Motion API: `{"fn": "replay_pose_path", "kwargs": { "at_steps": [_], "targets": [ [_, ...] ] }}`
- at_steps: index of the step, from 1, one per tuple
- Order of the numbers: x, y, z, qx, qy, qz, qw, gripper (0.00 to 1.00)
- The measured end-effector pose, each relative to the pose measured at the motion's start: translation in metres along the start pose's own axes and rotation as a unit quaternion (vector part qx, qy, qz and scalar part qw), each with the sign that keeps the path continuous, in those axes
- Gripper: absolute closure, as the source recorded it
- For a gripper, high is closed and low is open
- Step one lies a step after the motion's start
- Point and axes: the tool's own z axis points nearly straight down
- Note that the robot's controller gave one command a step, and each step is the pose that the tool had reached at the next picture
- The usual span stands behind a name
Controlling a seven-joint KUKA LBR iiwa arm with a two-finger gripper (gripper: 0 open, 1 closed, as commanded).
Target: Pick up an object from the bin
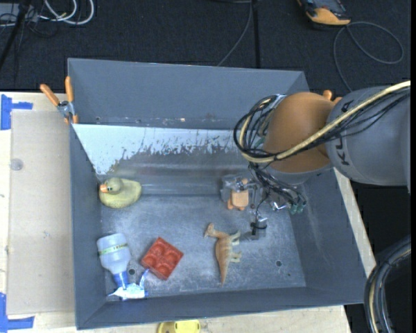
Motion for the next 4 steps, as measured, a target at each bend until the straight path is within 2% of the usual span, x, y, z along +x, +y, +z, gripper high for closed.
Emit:
{"fn": "replay_pose_path", "kwargs": {
  "at_steps": [1,2,3,4],
  "targets": [
    [0.0,0.003,0.009,0.0,0.0009,0.074,0.9972,0.0],
    [0.014,0.016,0.008,0.0,0.001,-0.03,0.9996,0.0],
    [0.01,0.04,0.014,0.0,0.0009,-0.19,0.9818,0.0],
    [0.033,0.071,0.023,-0.002,0.0019,-0.293,0.956,1.0]
  ]
}}
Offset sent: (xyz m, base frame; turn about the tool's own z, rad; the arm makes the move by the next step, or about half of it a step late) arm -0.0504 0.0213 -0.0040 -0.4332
